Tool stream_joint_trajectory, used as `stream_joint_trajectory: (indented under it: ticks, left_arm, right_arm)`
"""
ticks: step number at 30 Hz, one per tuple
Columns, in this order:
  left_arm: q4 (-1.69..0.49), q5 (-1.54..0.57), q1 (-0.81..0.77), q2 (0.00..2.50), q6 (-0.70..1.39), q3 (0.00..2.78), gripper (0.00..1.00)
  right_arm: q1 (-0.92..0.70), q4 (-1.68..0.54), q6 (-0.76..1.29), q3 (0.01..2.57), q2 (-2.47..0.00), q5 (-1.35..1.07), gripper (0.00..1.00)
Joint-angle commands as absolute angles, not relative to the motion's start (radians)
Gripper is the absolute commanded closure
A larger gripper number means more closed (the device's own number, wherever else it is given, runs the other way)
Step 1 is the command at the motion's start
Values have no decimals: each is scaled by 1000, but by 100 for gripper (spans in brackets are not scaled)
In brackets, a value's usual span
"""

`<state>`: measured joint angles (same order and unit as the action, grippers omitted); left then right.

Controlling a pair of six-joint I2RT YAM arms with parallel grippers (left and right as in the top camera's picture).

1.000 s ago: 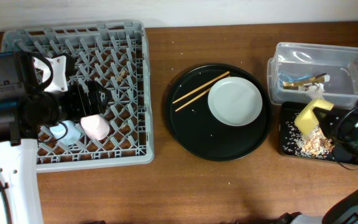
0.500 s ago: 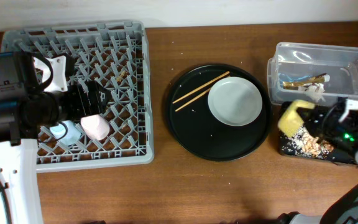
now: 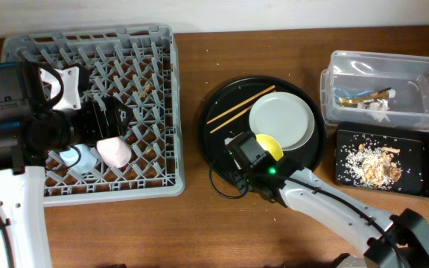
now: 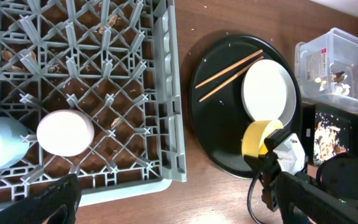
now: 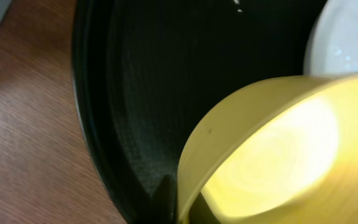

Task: Sort waste into correct bins and load items into the dishwasher rack
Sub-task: 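Set the empty yellow bowl back on the round tray with right gripper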

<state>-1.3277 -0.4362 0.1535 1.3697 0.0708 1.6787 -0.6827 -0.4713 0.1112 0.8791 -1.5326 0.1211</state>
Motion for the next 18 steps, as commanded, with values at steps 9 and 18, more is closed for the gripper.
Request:
stream_joint_trajectory:
  ticks: [9,18]
  left_arm:
    - [-1249,-502,75,1382,118,1682,1]
    - [-948,-255,-352,1709,58,1681,1]
  right_arm:
    - [-488,-862,336,1230,-1365,1,26]
    - [-83,-1020,345,1229,-1364,-303,12]
